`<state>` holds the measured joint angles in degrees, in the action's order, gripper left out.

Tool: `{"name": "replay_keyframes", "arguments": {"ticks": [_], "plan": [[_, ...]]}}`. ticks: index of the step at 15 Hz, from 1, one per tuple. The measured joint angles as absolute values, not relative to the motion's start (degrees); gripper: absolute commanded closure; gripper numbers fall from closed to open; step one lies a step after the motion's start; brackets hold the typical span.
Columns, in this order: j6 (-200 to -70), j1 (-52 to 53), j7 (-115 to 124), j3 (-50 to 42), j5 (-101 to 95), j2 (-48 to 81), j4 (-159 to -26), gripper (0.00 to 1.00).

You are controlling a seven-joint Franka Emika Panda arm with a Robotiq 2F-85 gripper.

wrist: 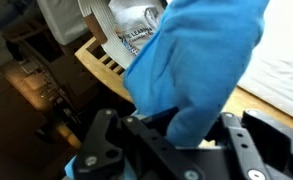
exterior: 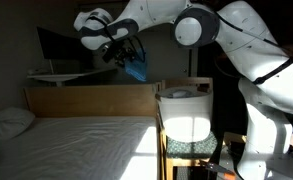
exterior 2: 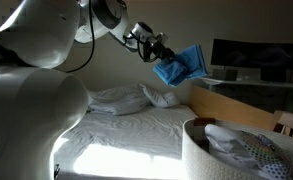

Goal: Put the white and blue shirts in the laundry bag

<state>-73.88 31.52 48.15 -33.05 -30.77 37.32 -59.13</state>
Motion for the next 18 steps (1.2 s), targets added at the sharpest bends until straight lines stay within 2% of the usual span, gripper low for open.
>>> {"name": "replay_keyframes", "arguments": {"ticks": [7, 18], "plan": [[-71.62, 18.88, 47.91, -33.16, -24.71, 42.52, -53.83, 0.96], [-58.58, 0.0, 47.94, -34.78, -19.58, 46.66, -46.16, 0.96]]}}
